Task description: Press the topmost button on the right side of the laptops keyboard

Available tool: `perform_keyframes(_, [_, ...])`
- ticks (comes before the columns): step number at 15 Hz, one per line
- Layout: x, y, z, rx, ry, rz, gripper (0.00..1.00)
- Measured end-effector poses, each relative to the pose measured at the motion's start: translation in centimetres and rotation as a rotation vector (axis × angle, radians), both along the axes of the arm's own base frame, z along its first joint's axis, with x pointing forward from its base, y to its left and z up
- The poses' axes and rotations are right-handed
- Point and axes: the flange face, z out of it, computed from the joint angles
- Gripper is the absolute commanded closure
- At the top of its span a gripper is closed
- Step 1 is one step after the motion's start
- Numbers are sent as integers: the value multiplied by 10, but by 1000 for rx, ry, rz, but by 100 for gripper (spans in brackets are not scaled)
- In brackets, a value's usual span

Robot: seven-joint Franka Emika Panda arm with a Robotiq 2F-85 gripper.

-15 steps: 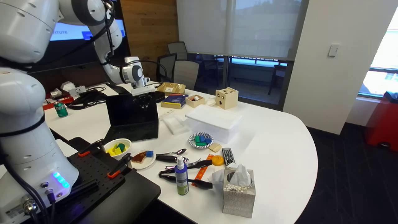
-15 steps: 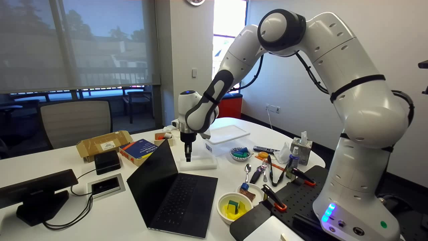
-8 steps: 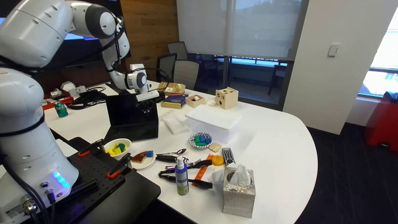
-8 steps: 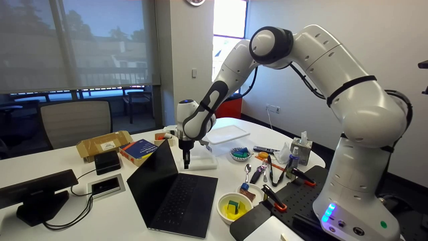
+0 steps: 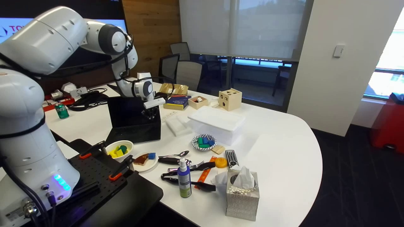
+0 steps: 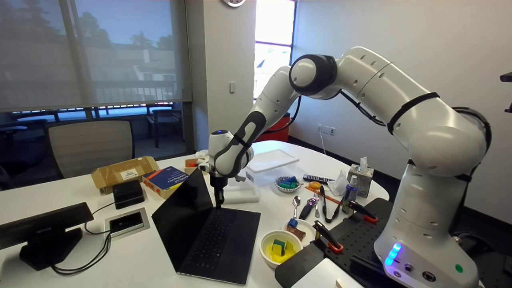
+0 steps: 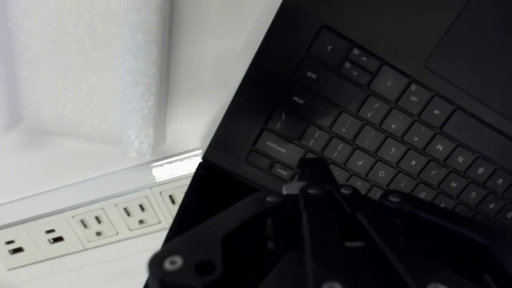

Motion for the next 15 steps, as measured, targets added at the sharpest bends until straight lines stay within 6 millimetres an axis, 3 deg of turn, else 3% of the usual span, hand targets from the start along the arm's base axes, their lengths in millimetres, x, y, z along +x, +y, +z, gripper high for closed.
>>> perform_keyframes(5, [16,-1,-12,-2,4,9,100])
perform_keyframes(15, [26,-3,-38,8,117,-43,100])
